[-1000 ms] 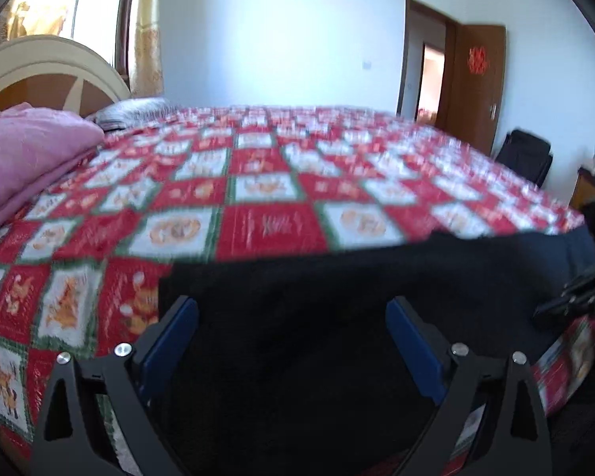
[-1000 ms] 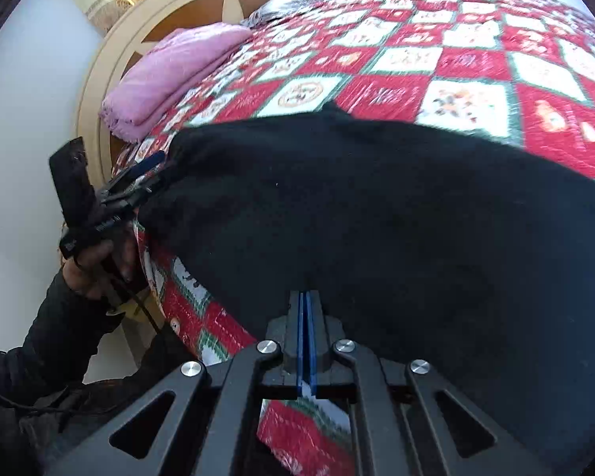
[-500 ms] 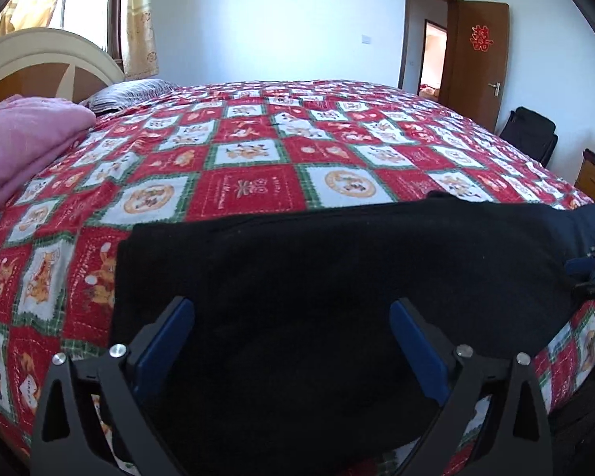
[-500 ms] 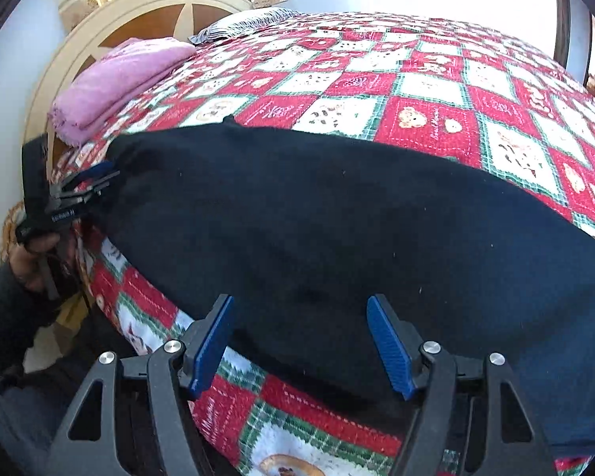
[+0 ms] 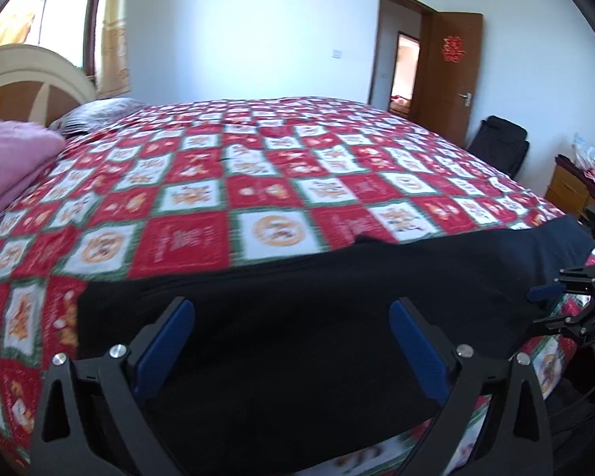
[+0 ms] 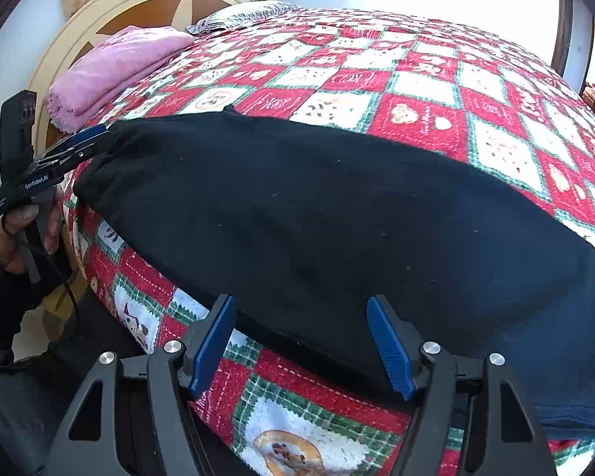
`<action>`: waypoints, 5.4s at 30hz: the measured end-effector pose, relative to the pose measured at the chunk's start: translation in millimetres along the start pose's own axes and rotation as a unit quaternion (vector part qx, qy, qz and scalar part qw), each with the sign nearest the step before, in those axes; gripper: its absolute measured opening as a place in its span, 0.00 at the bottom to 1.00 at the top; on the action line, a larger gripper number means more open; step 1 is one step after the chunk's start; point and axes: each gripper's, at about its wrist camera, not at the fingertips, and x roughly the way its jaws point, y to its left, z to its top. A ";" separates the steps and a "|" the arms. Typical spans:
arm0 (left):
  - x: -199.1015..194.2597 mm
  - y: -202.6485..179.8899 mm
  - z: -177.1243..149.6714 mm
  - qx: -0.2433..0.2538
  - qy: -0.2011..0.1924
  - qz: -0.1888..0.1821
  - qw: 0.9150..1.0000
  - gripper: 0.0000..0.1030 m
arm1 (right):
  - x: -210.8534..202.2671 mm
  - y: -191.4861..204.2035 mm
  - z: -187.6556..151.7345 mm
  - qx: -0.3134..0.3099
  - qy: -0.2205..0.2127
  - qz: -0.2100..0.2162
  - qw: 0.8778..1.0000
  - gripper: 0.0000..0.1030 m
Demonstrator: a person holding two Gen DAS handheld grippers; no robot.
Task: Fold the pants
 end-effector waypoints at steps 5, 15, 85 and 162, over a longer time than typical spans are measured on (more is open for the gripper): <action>10.6 -26.4 0.4 0.013 0.010 -0.023 1.000 0.98 | -36.2 -18.2 -1.0 0.014 -0.045 -0.027 0.999 0.68; 22.8 -85.1 -6.7 0.078 0.036 -0.082 0.993 0.98 | -108.7 -130.8 -26.8 0.135 -0.092 -0.152 0.975 0.68; 6.0 90.6 -29.3 -0.128 0.008 0.097 0.987 1.00 | -211.5 -328.6 -169.3 0.459 -0.224 -0.086 0.855 0.37; 34.6 -131.4 20.7 0.052 0.069 -0.191 0.978 1.00 | -19.5 -98.7 -18.2 0.161 -0.045 0.111 0.980 0.16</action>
